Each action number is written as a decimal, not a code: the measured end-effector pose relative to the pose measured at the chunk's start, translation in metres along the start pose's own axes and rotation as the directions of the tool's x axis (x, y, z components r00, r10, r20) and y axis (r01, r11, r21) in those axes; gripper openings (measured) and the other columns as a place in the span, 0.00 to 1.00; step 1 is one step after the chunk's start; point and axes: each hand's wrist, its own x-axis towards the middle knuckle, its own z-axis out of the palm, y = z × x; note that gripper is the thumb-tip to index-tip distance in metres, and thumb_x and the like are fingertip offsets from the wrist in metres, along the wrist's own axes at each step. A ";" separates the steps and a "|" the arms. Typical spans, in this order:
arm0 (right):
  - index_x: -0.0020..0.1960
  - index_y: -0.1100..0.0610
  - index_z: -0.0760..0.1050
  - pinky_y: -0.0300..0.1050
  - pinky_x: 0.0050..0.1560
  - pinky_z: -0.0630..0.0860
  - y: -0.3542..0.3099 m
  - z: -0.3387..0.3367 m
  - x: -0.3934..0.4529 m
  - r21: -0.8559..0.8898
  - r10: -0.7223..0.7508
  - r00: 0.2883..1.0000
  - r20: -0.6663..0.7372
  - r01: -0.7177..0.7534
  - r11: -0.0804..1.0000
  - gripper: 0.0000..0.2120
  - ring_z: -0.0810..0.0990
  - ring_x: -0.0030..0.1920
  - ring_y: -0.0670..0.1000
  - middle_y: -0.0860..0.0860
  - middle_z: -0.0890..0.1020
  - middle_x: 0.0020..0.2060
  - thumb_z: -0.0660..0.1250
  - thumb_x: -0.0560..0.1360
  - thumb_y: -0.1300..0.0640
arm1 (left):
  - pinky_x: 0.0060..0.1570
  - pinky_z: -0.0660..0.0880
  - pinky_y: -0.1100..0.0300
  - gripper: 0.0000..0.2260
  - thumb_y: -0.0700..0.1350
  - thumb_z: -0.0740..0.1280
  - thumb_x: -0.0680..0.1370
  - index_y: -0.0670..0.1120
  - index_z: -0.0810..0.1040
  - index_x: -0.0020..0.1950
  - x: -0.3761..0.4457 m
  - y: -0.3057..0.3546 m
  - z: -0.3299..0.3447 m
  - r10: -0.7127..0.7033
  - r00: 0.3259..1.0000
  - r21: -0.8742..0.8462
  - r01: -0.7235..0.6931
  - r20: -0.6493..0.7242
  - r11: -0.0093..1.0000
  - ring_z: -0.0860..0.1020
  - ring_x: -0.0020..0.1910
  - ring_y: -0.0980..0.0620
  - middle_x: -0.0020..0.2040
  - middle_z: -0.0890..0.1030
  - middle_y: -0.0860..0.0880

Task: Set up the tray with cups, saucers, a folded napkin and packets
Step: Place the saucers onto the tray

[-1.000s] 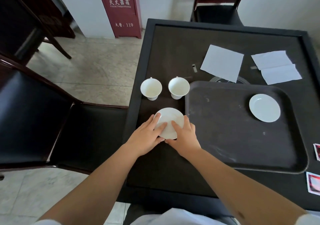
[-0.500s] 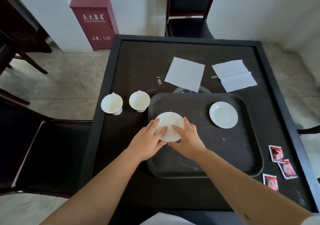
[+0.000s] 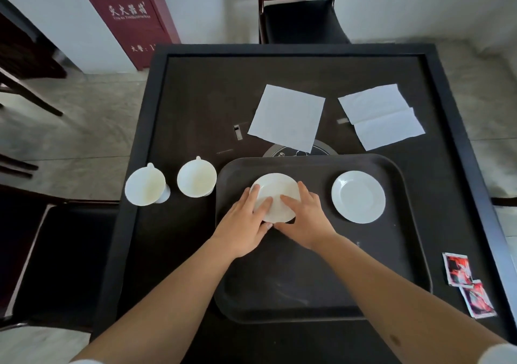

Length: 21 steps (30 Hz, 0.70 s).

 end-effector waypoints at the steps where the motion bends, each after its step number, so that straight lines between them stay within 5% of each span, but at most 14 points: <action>1: 0.71 0.49 0.70 0.56 0.67 0.66 0.002 0.001 0.001 -0.015 -0.015 1.000 -0.011 0.015 1.000 0.32 0.53 0.73 0.60 0.56 0.54 0.77 0.73 0.70 0.42 | 0.72 0.60 0.44 0.26 0.57 0.56 0.82 0.53 0.54 0.78 0.001 0.000 0.003 -0.008 1.000 0.001 0.008 -0.007 1.000 0.47 0.78 0.40 0.80 0.43 0.45; 5: 0.71 0.47 0.67 0.59 0.62 0.72 0.010 0.012 -0.004 -0.115 -0.080 0.995 -0.058 0.073 0.991 0.31 0.56 0.73 0.62 0.57 0.54 0.77 0.70 0.71 0.41 | 0.73 0.56 0.43 0.28 0.58 0.57 0.81 0.52 0.52 0.78 -0.001 0.001 0.018 -0.017 0.999 0.014 0.018 -0.040 1.000 0.46 0.78 0.40 0.80 0.41 0.45; 9: 0.71 0.47 0.65 0.57 0.59 0.74 0.018 0.022 -0.008 -0.191 -0.141 0.985 -0.102 0.119 0.974 0.32 0.61 0.71 0.63 0.59 0.57 0.76 0.65 0.72 0.35 | 0.70 0.61 0.42 0.27 0.58 0.56 0.80 0.49 0.58 0.76 -0.002 0.001 0.026 -0.023 0.994 0.038 0.027 -0.107 0.999 0.54 0.77 0.38 0.79 0.49 0.40; 21: 0.74 0.45 0.59 0.58 0.66 0.68 0.021 0.032 -0.006 -0.296 -0.114 0.988 -0.108 0.078 0.952 0.34 0.57 0.73 0.63 0.59 0.51 0.78 0.48 0.74 0.28 | 0.69 0.63 0.44 0.28 0.56 0.56 0.78 0.47 0.60 0.76 -0.002 -0.001 0.032 -0.012 0.988 0.054 0.020 -0.152 0.998 0.51 0.78 0.38 0.80 0.50 0.39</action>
